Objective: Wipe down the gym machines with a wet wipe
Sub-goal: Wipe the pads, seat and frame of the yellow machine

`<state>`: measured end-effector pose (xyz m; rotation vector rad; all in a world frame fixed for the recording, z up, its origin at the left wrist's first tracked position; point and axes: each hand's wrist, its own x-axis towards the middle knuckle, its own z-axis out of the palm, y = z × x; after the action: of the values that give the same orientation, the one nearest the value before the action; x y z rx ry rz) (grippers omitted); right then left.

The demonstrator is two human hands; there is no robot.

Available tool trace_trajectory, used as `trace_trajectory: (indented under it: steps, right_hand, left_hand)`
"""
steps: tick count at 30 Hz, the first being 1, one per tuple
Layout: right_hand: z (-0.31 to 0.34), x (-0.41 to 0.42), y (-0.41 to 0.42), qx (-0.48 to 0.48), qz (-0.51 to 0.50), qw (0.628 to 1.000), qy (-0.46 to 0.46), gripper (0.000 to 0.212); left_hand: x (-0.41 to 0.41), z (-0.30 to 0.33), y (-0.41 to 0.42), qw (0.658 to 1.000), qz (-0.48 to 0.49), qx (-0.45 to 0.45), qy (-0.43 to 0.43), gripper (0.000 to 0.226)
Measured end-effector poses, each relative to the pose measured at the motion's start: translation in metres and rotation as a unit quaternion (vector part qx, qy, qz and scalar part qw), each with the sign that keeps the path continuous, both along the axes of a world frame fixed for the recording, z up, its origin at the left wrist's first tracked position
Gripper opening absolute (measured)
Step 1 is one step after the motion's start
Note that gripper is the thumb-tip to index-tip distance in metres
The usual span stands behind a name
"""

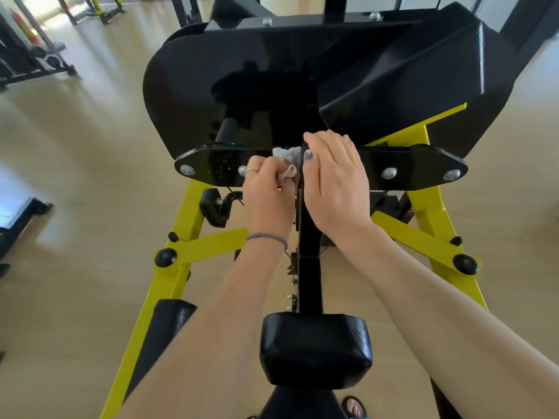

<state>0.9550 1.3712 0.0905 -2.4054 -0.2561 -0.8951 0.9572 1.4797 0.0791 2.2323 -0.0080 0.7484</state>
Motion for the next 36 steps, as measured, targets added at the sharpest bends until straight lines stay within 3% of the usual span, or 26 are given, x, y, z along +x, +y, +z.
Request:
trace_trajectory:
  steps: [2,4,5,8,9,13,16,20,25,28,31,32,33,36]
  right_hand:
    - [-0.002,0.002,0.000,0.000,0.000,1.000,-0.015,0.044]
    - [-0.002,0.002,0.002,0.013,-0.001,1.000,-0.026,0.043]
    - [-0.002,0.002,0.002,0.016,-0.003,0.999,-0.030,0.042]
    - [-0.003,0.003,0.002,0.012,-0.004,0.999,-0.038,0.042]
    - [-0.003,0.003,0.001,0.010,-0.003,0.999,-0.042,0.042]
    - [-0.004,0.005,0.001,0.017,0.004,0.998,-0.057,0.041]
    - [-0.006,0.006,0.002,0.023,-0.003,0.997,-0.069,0.040]
    - [-0.008,0.009,0.003,0.020,-0.002,0.997,-0.081,0.039]
    - [-0.006,0.006,0.001,0.013,0.006,0.997,-0.075,0.042]
    - [-0.006,0.006,0.002,0.017,0.002,0.998,-0.064,0.044]
    - [-0.005,0.006,0.004,0.022,-0.003,0.998,-0.062,0.043]
    - [-0.006,0.006,0.005,0.023,-0.003,0.998,-0.061,0.042]
    - [-0.005,0.006,0.005,0.024,-0.003,0.998,-0.062,0.042]
    - [-0.005,0.006,0.005,0.018,-0.005,0.997,-0.072,0.042]
  left_hand:
    - [-0.002,-0.002,-0.002,0.993,0.060,-0.090,0.040,0.010]
    - [-0.004,-0.011,-0.003,0.966,0.096,-0.191,0.143,0.007]
    - [-0.004,-0.017,-0.003,0.936,0.104,-0.272,0.199,0.004]
    - [-0.004,-0.014,-0.003,0.774,0.087,-0.546,0.309,0.008]
    - [-0.001,-0.010,-0.003,0.749,0.071,-0.574,0.323,0.007]
    - [-0.002,0.010,-0.008,0.706,0.016,-0.622,0.339,0.017]
    - [-0.011,0.014,-0.008,0.692,-0.023,-0.633,0.346,0.022]
    - [-0.007,0.034,-0.008,0.705,-0.050,-0.636,0.312,0.045]
    - [-0.006,0.042,0.021,0.766,-0.009,-0.572,0.293,0.013]
    - [0.001,0.028,0.047,0.835,0.142,-0.451,0.281,0.019]
    - [-0.008,0.025,0.048,0.856,0.113,-0.433,0.257,0.024]
    - [-0.005,0.023,0.048,0.833,0.103,-0.483,0.250,0.020]
    - [-0.002,0.023,0.046,0.780,0.072,-0.557,0.274,0.017]
    - [0.005,0.024,0.028,0.668,-0.006,-0.688,0.283,0.040]
